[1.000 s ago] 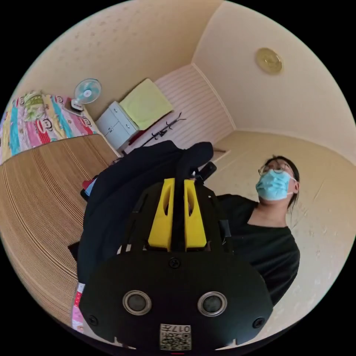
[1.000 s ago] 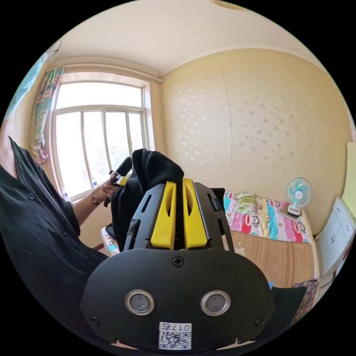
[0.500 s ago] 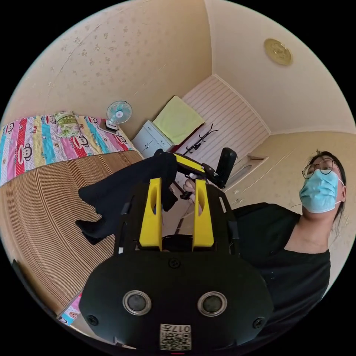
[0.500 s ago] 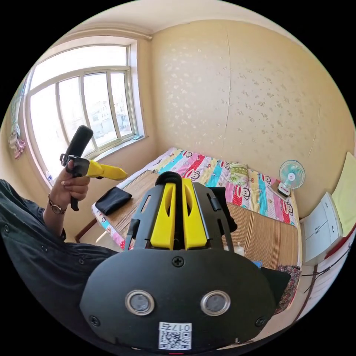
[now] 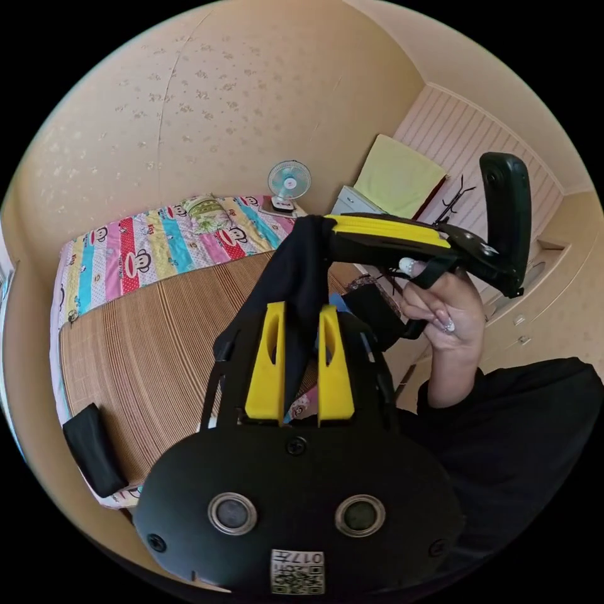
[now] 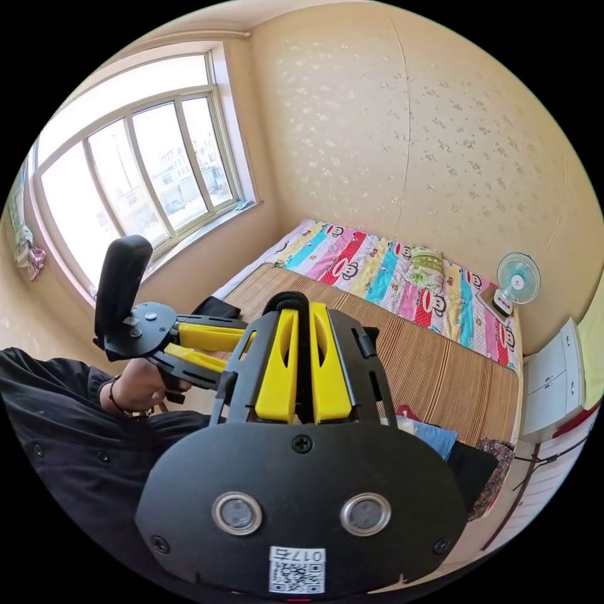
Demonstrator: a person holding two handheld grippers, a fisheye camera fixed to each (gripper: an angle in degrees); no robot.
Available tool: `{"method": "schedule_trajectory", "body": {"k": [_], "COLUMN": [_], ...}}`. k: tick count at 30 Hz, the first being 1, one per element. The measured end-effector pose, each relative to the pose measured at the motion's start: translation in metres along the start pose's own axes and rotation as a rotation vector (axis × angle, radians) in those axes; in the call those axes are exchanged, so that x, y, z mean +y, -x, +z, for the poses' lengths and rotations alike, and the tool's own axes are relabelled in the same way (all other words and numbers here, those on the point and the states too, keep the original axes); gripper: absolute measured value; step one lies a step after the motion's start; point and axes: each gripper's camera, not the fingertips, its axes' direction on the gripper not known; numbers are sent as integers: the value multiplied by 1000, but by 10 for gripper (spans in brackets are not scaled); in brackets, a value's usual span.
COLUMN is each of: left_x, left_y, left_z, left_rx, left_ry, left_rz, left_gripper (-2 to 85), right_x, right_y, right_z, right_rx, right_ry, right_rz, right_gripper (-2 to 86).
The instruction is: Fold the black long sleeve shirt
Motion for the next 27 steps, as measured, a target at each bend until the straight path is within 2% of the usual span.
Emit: {"method": "schedule_trajectory", "body": {"k": [3,5,9,10,13,17,24,27], "left_x": [22,39,40,38,39,38,29,27], "left_y": [8,9,6,4,-6,-17,-39,-43], "left_z": [-17,-46,-68,-72,-87,-115,-162,-185], "left_rx": [67,30,76,99,127,242,271,258], "left_ry": [-115,-294,-397,-413,-498,-589,-666,-711], "left_rz": [10,51,108,122,167,203,239,238], "left_gripper": [35,25,9,6,1,0,1,3], "right_x": [17,33,85,104,152,210,282,281], "right_y": [-15,-32,-68,-77,-103,-128,-139,-141], "right_z": [-22,-41,-103,-122,-154,-151,-56,-39], "right_rx": [-38,-98,-301,-323,-312,-337,-541,-701], "right_ry": [-50,-109,-344,-428,-511,-452,-224,-249], "right_rz": [-5,-23,-125,-146,-125,-78,85,95], "right_gripper": [35,35,22,19,19,38,107,124]}}
